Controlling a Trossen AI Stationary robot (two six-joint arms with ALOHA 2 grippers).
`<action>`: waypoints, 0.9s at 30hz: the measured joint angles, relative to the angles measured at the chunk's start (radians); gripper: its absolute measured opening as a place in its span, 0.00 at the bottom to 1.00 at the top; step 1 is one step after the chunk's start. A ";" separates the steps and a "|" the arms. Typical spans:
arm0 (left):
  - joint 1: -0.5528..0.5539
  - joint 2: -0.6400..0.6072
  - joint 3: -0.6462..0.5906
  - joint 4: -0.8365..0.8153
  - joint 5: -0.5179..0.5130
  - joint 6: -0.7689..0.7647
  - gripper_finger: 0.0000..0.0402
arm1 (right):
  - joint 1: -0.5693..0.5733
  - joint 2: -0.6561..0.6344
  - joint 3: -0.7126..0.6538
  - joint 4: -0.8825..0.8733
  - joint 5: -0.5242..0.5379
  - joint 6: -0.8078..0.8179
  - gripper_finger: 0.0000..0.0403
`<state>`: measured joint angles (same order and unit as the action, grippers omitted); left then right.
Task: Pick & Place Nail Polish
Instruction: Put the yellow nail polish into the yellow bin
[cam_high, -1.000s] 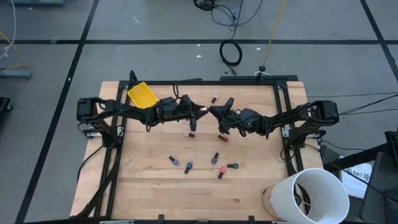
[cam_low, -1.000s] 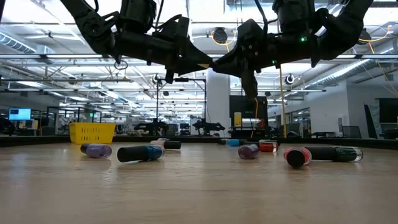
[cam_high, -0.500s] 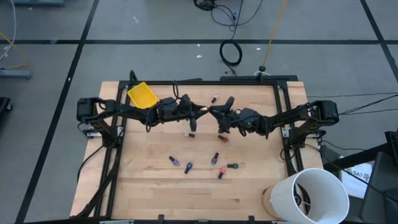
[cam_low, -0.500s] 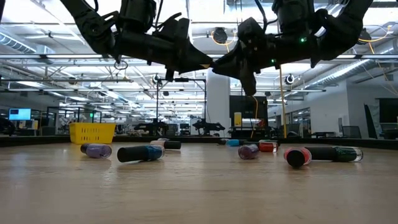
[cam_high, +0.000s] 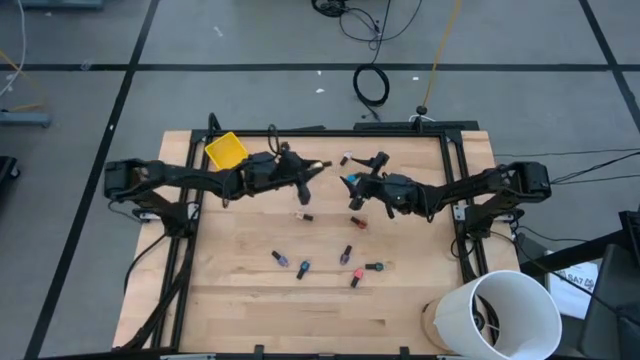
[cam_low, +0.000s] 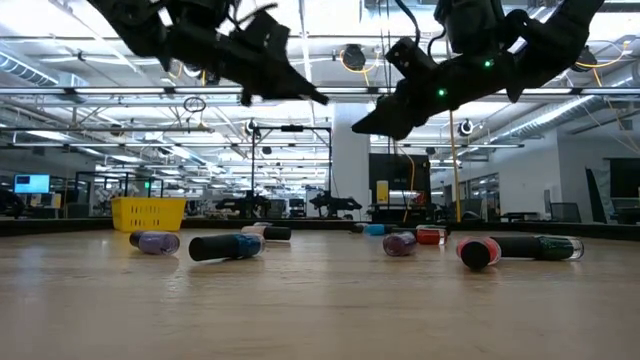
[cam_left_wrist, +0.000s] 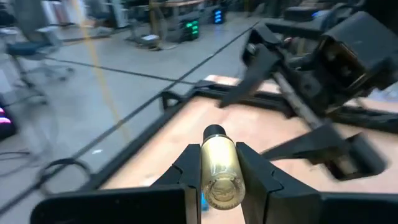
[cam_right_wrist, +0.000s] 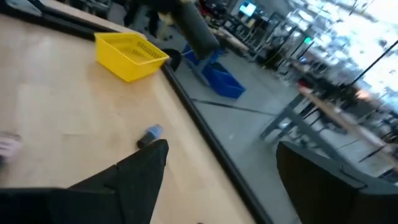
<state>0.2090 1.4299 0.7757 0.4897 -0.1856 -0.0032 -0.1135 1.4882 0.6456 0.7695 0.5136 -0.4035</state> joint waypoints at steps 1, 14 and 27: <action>-0.002 -0.032 0.001 -0.036 -0.021 0.015 0.13 | -0.007 -0.014 0.000 -0.020 -0.030 0.028 0.72; 0.012 -0.458 -0.394 -0.040 -0.272 -0.048 0.13 | -0.136 -0.180 0.000 -0.148 -0.334 0.159 0.65; 0.030 -0.680 -0.594 -0.202 -0.682 -0.336 0.13 | -0.289 -0.255 0.000 -0.264 -0.635 0.254 0.63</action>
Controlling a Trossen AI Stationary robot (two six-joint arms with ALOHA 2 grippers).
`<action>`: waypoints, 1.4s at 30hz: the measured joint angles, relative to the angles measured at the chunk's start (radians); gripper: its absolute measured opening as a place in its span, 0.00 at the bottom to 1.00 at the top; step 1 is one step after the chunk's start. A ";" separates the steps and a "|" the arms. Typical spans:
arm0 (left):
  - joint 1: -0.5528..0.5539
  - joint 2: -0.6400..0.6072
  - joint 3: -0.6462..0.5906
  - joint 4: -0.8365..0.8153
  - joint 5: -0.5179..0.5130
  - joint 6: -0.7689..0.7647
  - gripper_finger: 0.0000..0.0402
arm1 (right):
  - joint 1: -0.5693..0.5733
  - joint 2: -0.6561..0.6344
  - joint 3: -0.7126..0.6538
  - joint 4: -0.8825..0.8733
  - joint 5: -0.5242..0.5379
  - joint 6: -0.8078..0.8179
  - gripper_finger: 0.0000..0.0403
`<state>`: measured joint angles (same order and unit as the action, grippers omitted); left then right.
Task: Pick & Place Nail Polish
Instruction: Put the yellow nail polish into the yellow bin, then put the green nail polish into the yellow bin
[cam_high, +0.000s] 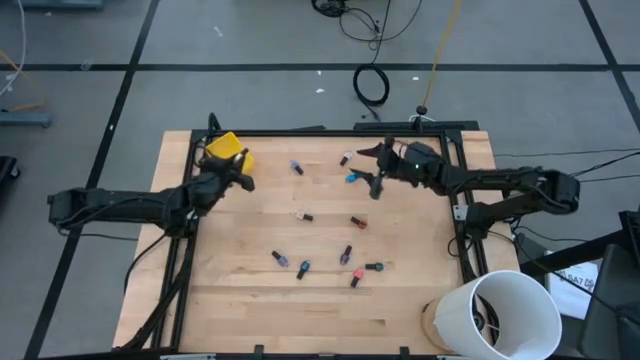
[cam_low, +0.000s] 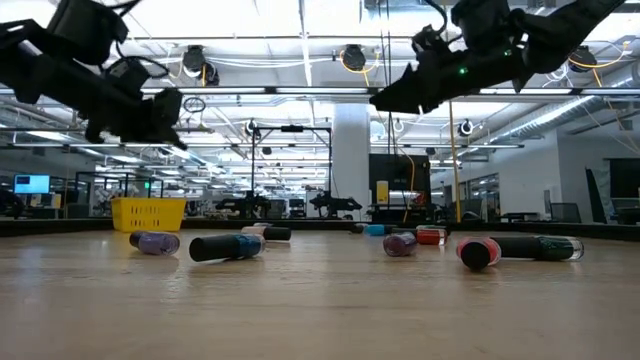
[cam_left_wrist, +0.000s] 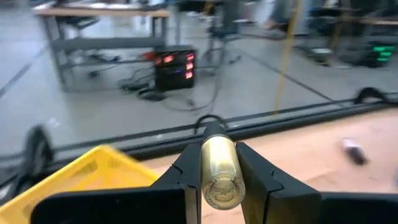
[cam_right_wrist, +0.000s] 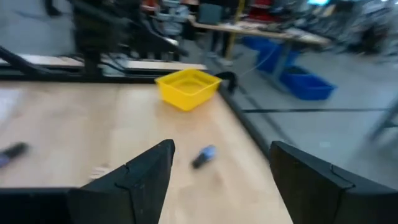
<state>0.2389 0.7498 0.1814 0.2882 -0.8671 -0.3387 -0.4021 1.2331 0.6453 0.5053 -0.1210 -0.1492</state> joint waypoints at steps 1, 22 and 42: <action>0.009 0.001 0.000 -0.024 -0.005 -0.027 0.13 | -0.014 0.000 0.000 -0.006 -0.029 0.019 0.63; 0.386 0.002 0.002 -0.338 0.252 -0.400 0.13 | -0.026 0.001 0.000 -0.074 -0.038 0.051 0.62; 0.447 0.003 0.002 -0.336 0.265 -0.400 0.54 | -0.026 0.002 0.000 -0.085 -0.038 0.030 0.62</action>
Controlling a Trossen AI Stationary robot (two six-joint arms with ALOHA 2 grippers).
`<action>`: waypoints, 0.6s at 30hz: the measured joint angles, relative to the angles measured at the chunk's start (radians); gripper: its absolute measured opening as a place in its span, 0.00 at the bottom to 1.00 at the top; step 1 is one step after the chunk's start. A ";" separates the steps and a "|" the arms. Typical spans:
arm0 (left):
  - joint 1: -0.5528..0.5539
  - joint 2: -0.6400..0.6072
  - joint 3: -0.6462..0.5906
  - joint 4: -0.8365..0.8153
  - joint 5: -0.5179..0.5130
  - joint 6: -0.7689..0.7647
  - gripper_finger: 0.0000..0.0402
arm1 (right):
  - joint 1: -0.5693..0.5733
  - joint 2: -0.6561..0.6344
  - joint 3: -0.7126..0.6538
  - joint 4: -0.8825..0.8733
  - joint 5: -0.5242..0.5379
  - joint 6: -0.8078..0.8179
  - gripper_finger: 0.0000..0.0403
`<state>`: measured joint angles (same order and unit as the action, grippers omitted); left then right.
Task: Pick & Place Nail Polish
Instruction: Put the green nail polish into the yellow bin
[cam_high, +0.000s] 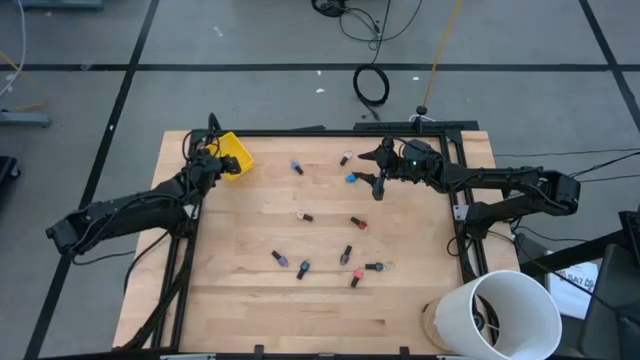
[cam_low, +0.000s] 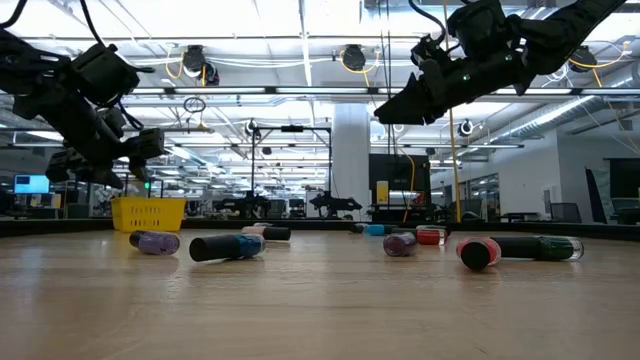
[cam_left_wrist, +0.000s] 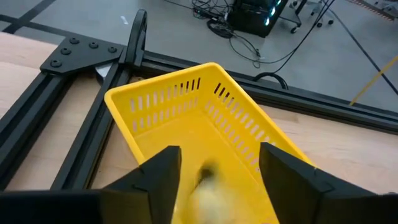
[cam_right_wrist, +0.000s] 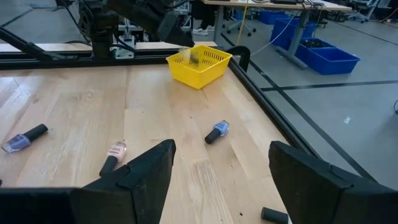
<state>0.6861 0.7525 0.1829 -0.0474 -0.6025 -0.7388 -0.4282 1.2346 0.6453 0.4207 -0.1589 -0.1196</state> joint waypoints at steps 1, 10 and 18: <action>0.000 0.000 0.000 0.000 0.000 0.000 0.56 | 0.000 0.000 0.000 0.000 0.000 0.000 0.62; 0.000 0.000 0.000 0.002 -0.001 0.010 0.60 | 0.000 0.000 0.000 0.000 0.000 0.000 0.62; -0.026 0.000 0.000 0.220 0.221 0.275 0.61 | 0.006 0.000 0.000 -0.034 -0.001 -0.001 0.62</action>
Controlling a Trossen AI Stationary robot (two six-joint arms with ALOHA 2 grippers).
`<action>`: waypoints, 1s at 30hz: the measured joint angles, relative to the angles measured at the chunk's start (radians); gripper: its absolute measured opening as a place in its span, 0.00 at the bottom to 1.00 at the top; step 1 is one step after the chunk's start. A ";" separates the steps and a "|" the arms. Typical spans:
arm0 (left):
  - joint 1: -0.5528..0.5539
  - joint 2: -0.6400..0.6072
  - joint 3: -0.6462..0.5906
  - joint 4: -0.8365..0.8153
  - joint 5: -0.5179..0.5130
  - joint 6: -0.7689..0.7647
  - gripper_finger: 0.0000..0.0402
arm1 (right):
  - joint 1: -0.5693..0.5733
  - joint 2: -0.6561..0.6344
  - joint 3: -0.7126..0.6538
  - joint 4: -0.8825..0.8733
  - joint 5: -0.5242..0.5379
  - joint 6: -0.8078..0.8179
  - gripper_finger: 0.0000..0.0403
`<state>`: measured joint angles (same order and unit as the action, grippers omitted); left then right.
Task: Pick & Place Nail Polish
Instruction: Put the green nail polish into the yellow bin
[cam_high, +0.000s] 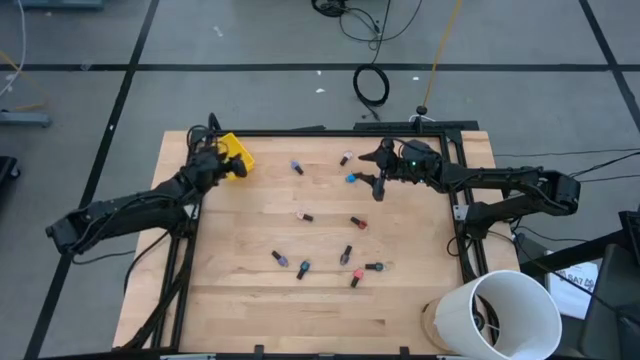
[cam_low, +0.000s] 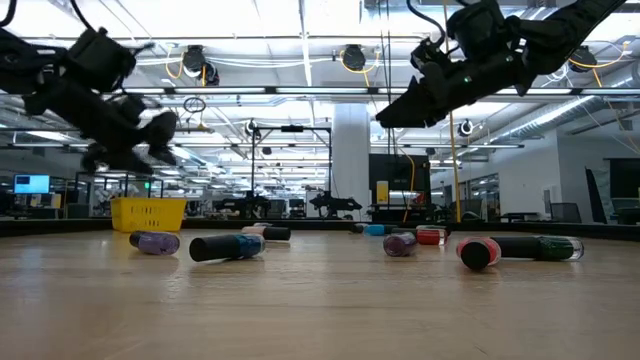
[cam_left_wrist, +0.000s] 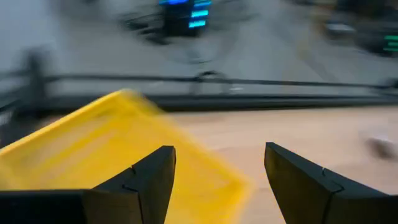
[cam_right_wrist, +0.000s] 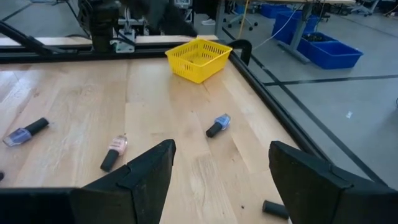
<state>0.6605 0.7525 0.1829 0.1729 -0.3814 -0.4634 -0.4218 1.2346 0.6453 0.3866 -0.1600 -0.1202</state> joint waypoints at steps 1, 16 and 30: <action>-0.009 0.000 0.000 0.039 0.046 0.032 0.61 | 0.004 0.000 0.000 -0.014 0.000 0.000 0.62; -0.150 0.000 0.000 0.190 0.215 0.181 0.61 | 0.071 0.012 0.000 -0.557 0.399 0.370 0.62; -0.176 0.000 0.000 0.199 0.215 0.226 0.61 | 0.084 0.236 0.000 -0.478 0.393 0.422 0.62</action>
<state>0.4843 0.7525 0.1833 0.3717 -0.1661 -0.2375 -0.3382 1.4707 0.6453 -0.0915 0.2334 0.3015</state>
